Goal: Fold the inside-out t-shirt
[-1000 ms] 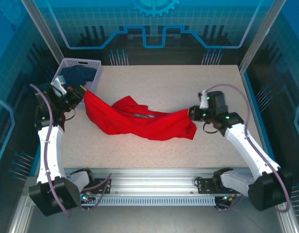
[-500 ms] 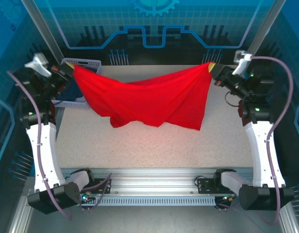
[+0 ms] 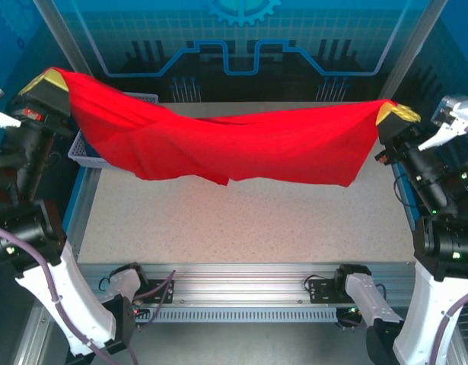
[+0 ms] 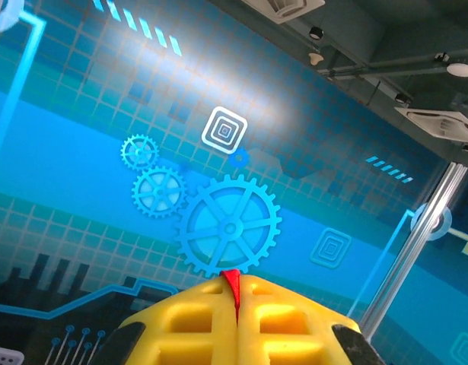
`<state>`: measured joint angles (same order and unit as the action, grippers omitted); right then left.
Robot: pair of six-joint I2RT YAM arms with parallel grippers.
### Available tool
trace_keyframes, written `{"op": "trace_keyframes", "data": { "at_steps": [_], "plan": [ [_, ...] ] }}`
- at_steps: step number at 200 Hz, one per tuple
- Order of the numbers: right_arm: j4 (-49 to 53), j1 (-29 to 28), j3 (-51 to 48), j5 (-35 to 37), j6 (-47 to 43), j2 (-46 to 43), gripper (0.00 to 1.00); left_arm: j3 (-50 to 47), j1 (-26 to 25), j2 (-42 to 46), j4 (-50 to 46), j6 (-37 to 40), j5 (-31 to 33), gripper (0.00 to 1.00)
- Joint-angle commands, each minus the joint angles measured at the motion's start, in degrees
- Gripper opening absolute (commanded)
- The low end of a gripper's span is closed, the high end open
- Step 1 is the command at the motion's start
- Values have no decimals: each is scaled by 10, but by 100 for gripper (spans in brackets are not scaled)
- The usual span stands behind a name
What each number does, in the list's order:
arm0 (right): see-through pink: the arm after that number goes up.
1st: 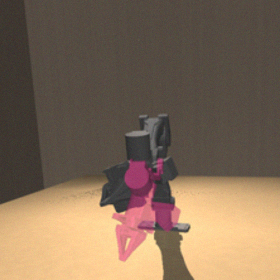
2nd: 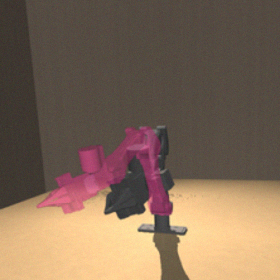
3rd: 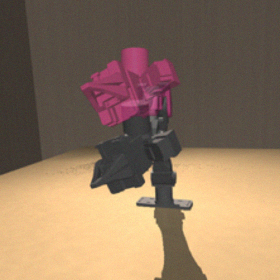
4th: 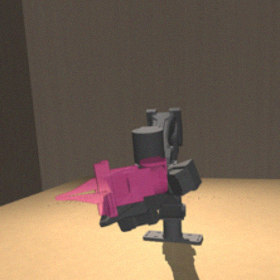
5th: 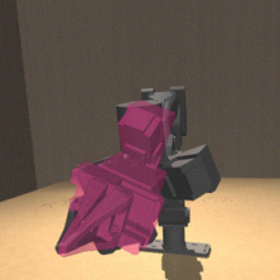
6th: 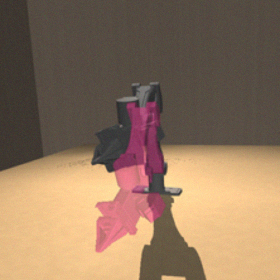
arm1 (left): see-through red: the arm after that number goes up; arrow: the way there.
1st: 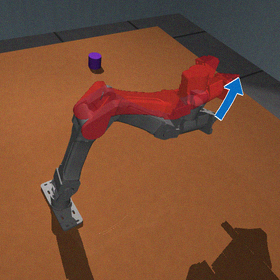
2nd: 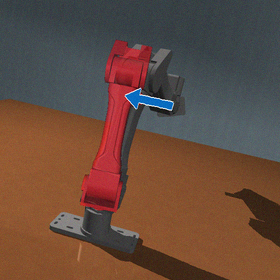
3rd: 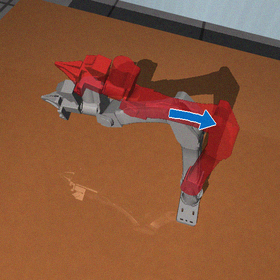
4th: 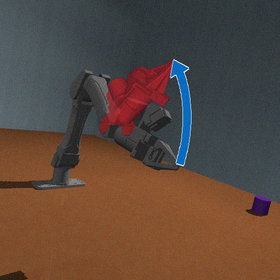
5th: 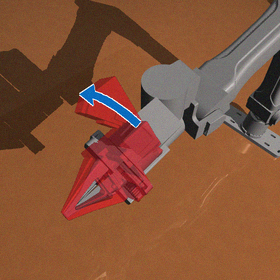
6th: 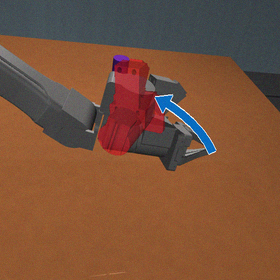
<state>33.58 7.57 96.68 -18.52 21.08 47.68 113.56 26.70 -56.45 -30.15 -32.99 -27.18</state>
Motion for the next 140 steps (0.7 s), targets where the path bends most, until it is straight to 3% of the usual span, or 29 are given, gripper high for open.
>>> {"op": "trace_keyframes", "data": {
  "at_steps": [1,45,62,97,122,140],
  "plan": [
    [49,7,45,41,-45,-18,0,65,7,0,-30,42,27,0],
    [73,6,142,92,-65,-8,0,269,6,-75,-50,53,55,0],
    [80,6,162,113,-78,11,0,293,7,-118,-35,34,52,0],
    [51,6,126,114,-83,65,0,180,-1,-185,47,-19,16,0],
    [5,4,56,118,-80,127,0,100,-112,-245,44,85,102,0],
    [-52,-22,-12,171,-96,187,0,46,-163,-318,71,119,136,0]
  ]
}}
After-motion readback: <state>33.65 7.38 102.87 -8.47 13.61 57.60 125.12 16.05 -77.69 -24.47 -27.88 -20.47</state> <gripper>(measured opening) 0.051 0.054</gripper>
